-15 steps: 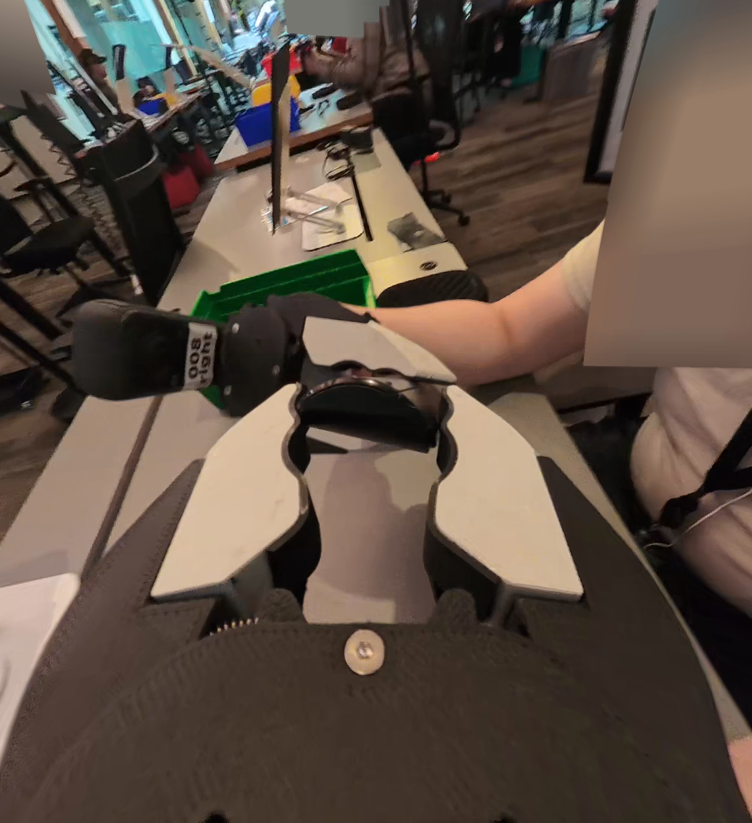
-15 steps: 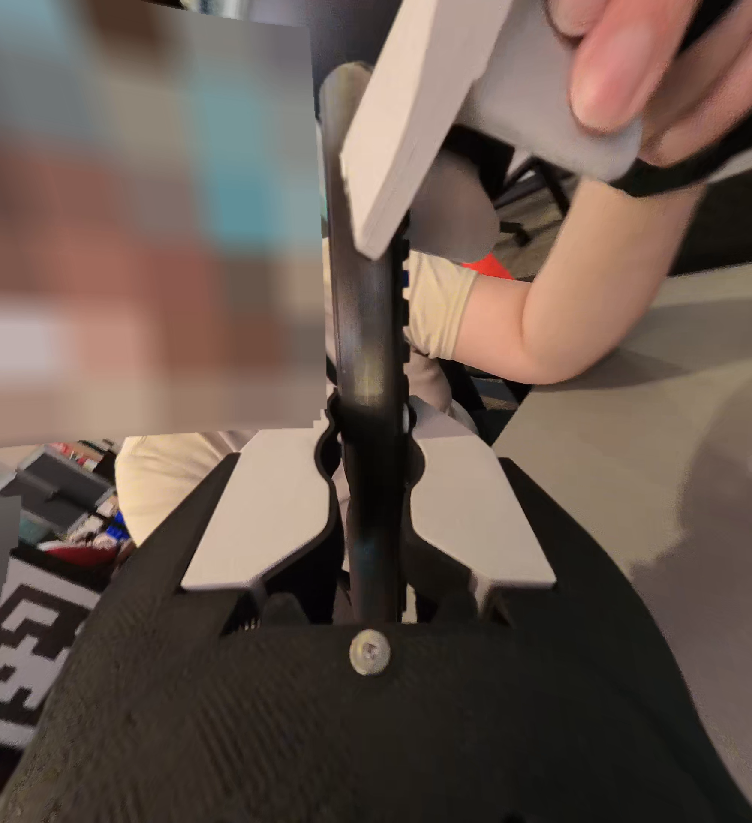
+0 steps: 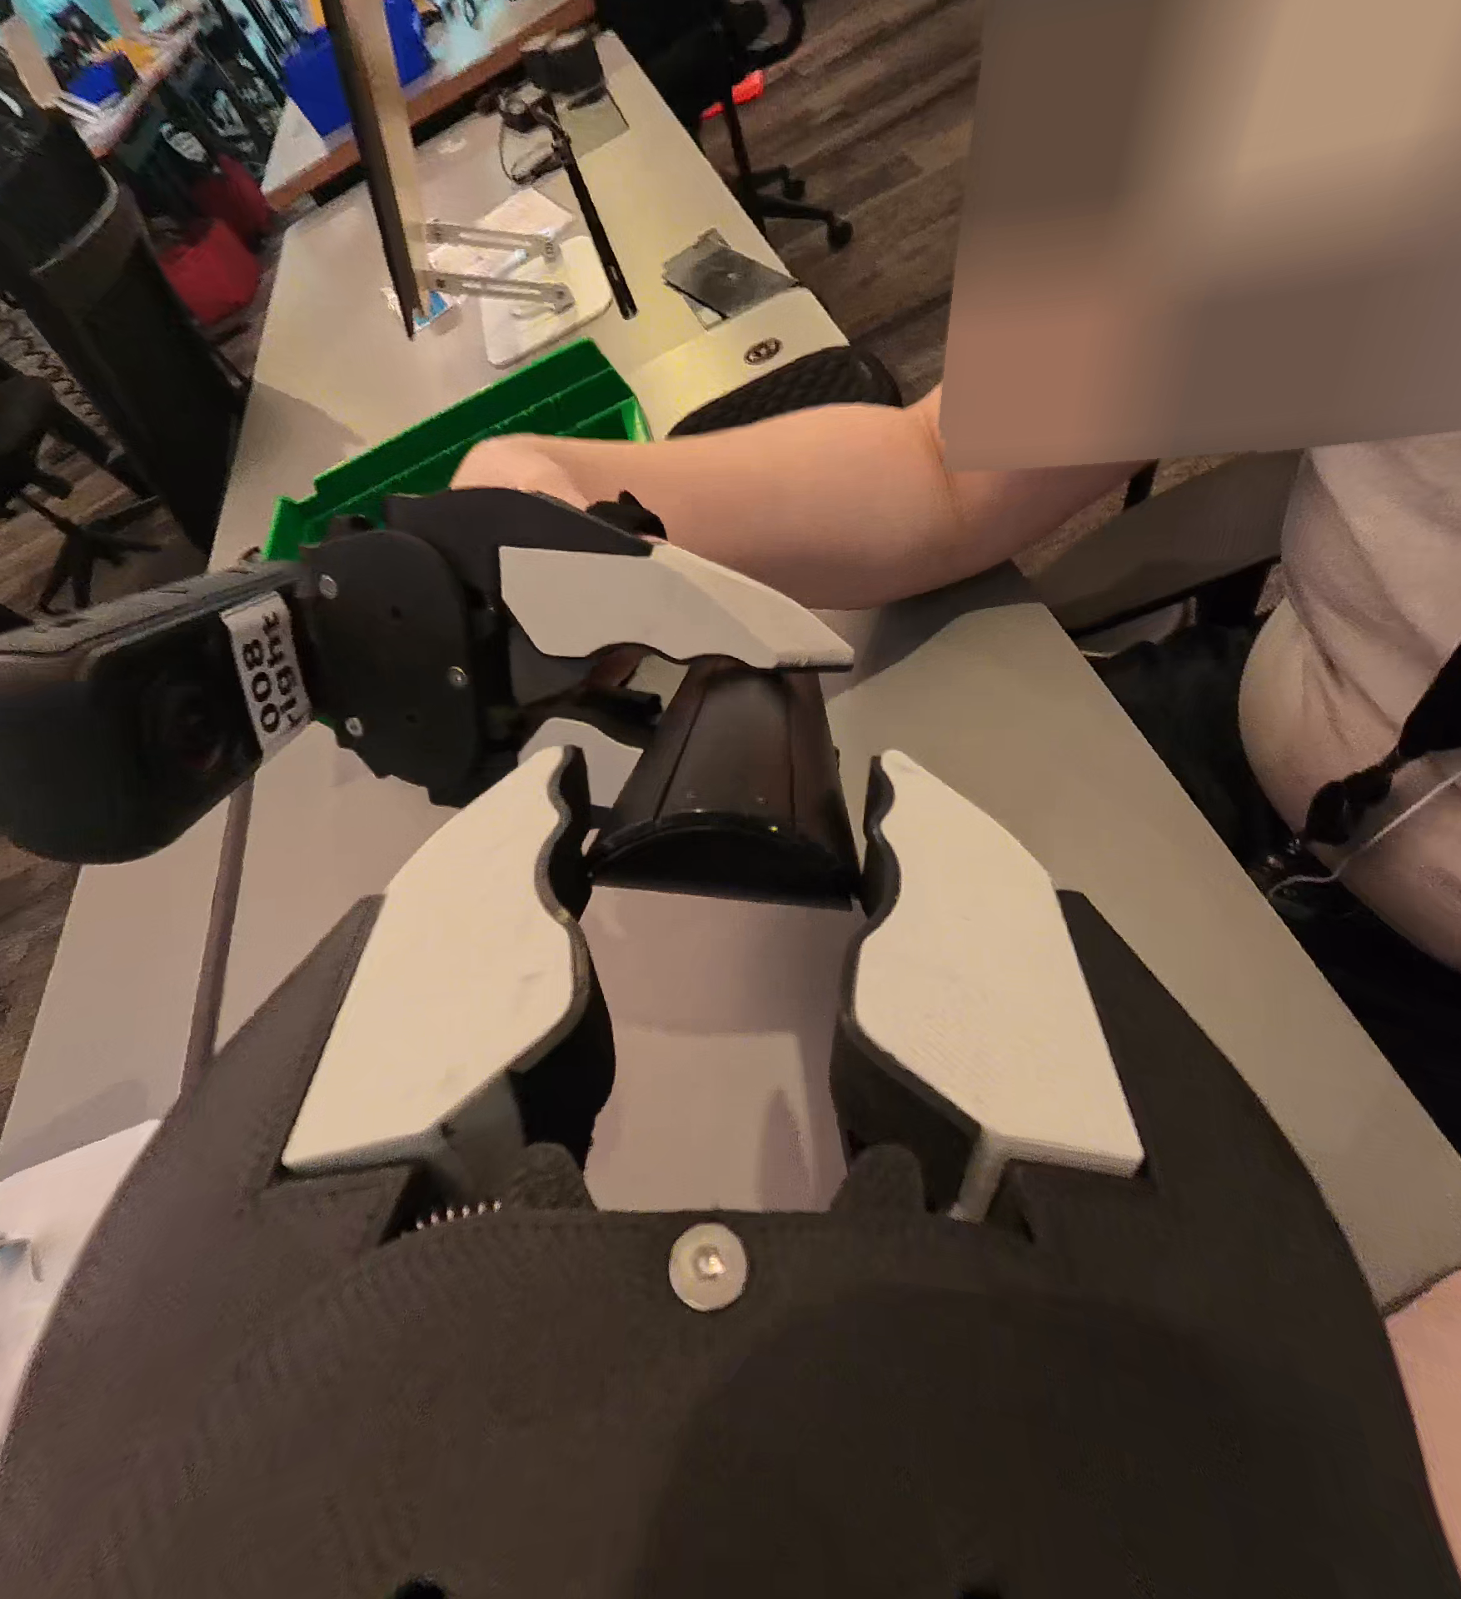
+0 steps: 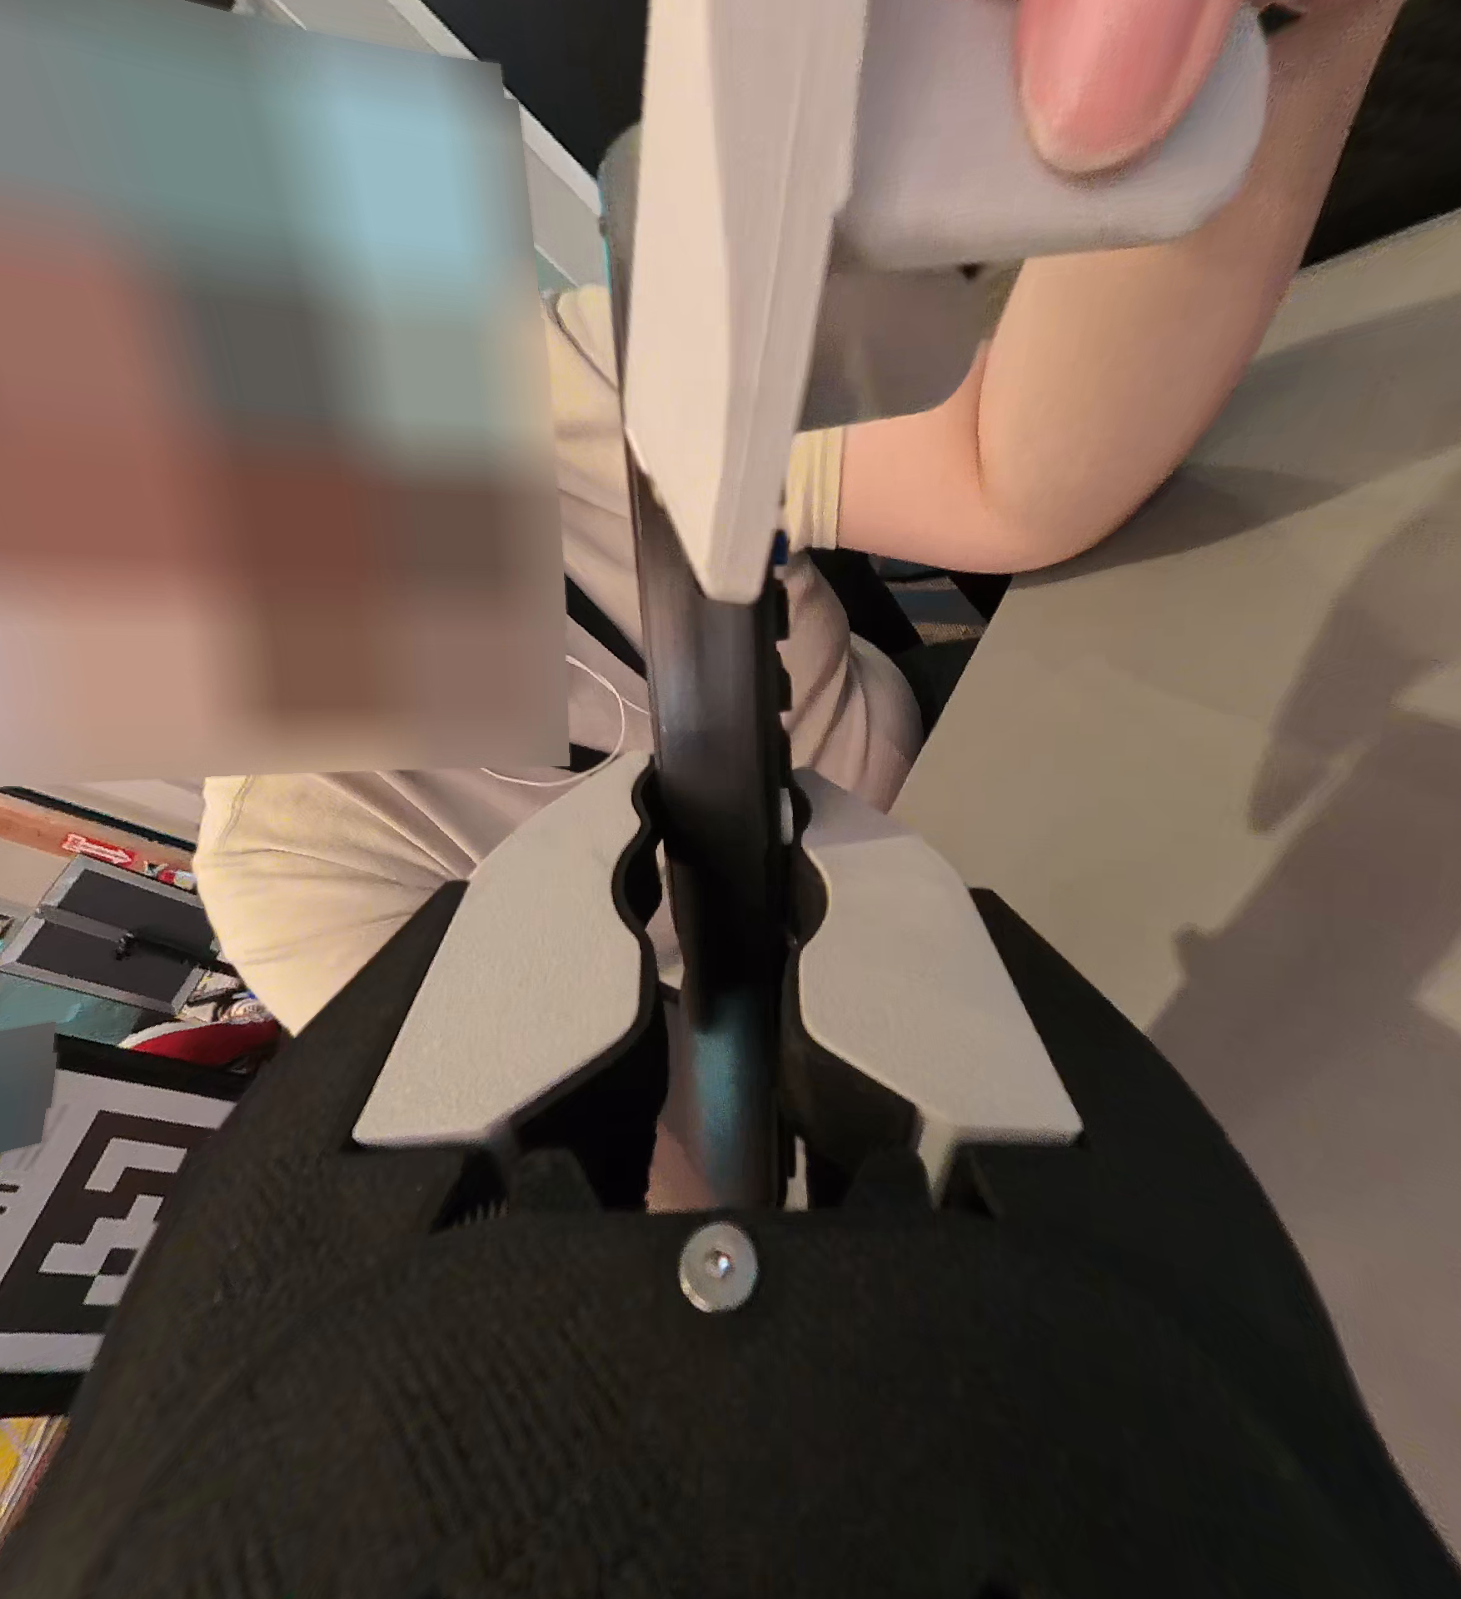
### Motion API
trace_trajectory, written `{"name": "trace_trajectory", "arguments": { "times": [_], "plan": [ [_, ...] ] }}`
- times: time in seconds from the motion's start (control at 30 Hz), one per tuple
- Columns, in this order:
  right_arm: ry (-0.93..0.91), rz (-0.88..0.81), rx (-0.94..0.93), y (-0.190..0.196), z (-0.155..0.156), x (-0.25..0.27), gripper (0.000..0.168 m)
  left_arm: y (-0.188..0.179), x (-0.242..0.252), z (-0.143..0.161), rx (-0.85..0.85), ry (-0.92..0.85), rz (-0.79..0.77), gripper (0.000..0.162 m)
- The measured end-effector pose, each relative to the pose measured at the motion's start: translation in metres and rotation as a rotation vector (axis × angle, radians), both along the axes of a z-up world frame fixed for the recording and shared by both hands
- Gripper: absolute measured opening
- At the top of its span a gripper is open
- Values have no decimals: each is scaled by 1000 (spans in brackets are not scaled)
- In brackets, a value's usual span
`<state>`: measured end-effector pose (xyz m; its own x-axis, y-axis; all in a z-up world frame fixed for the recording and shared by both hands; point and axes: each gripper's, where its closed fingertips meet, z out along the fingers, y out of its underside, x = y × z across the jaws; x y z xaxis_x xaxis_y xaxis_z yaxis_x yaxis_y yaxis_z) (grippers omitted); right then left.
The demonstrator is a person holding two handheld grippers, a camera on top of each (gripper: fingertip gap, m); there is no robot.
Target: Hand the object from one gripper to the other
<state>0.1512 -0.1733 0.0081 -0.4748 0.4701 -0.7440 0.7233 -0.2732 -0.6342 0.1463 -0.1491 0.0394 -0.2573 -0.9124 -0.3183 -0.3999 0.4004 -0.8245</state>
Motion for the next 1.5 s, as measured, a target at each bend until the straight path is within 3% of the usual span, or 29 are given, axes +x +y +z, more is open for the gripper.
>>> {"name": "trace_trajectory", "arguments": {
  "times": [0.27, 0.43, 0.57, 0.7, 0.9, 1.5],
  "plan": [
    [17, -40, -51, 11, 6, 2, 24, 15, -2, -3, -18, 95, 117, 60],
    [-86, -127, 8, 24, -13, 4, 23, 34, -11, -35, 196, 264, 237, 60],
    [-165, -131, 29, 24, -26, 5, 24, 42, -17, -55, 214, 405, 272, 60],
    [-160, -118, -29, 24, -21, 7, 24, 39, -12, -49, 117, 343, 237, 60],
    [-203, -177, 10, 34, -29, 6, 24, 56, -14, -57, 257, 387, 328, 62],
    [-289, -226, 101, 36, -39, 15, 25, 61, -6, -81, 189, 538, 355, 61]
  ]
}}
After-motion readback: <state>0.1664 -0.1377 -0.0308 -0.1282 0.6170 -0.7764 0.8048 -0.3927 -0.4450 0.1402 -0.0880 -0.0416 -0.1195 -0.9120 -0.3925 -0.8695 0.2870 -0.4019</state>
